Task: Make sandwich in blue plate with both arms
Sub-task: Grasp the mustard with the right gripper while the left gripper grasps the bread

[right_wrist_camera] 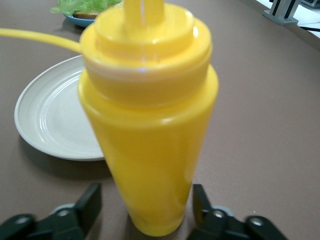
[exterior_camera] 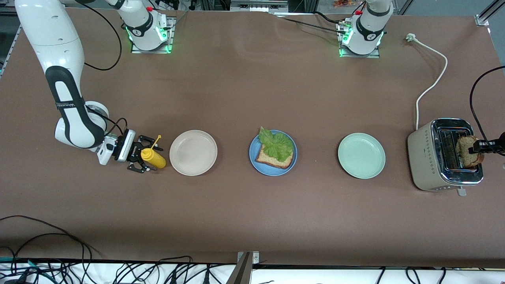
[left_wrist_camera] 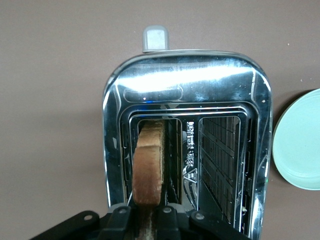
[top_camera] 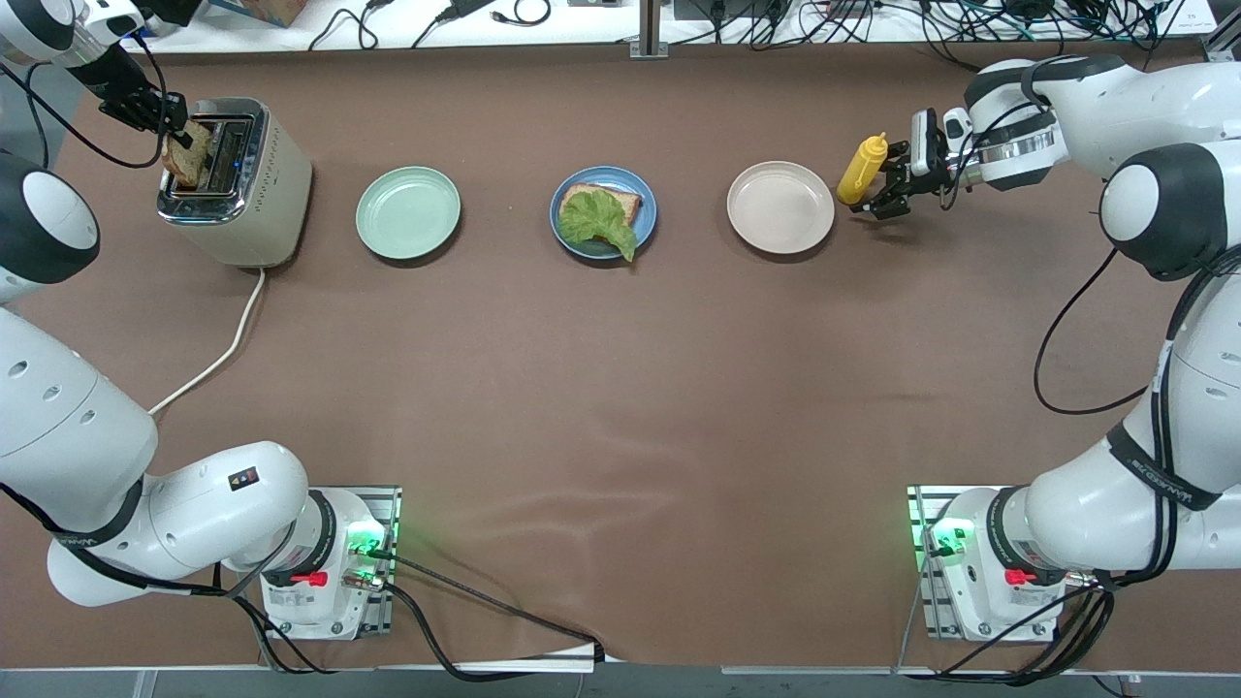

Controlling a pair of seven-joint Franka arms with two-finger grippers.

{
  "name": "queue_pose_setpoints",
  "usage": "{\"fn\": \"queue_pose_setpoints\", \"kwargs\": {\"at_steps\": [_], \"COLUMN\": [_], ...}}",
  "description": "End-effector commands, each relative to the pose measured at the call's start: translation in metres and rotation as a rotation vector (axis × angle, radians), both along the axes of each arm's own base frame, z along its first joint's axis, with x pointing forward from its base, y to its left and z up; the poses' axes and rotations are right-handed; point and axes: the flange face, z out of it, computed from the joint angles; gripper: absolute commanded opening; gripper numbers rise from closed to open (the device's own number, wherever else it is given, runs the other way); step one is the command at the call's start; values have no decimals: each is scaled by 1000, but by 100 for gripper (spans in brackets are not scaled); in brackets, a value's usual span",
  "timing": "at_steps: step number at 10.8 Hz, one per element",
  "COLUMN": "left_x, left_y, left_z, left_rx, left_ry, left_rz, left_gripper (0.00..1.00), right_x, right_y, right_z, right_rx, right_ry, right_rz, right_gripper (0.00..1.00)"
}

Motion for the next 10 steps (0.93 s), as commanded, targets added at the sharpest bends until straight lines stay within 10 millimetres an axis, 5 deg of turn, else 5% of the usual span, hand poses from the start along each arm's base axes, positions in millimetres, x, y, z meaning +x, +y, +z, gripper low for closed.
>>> {"fn": "queue_pose_setpoints", "kwargs": {"at_steps": [1,2,5,8,10], "left_x": [-7,-9,-5,-1,6], "left_y": [0,0,-18,-84,-121], "left_z": [36,55,127,187,192], "left_rx": [10,6,-5,70,97], "left_ry": [16,28,44,18,21], "left_rz": [-20,-20,-49,-153,-201], "left_gripper": [0,0,0,0,0], "right_x": [11,15,30,37,37], "right_y": [0,4,29,57,86], "right_z": [5,9,32,71,93], "right_rx": [5,1,-35,-190,-322], "right_ry": [-34,-45,-29,118,225], "right_rz": [-2,9,34,6,-23], "right_gripper": [14,3,0,0,0]}}
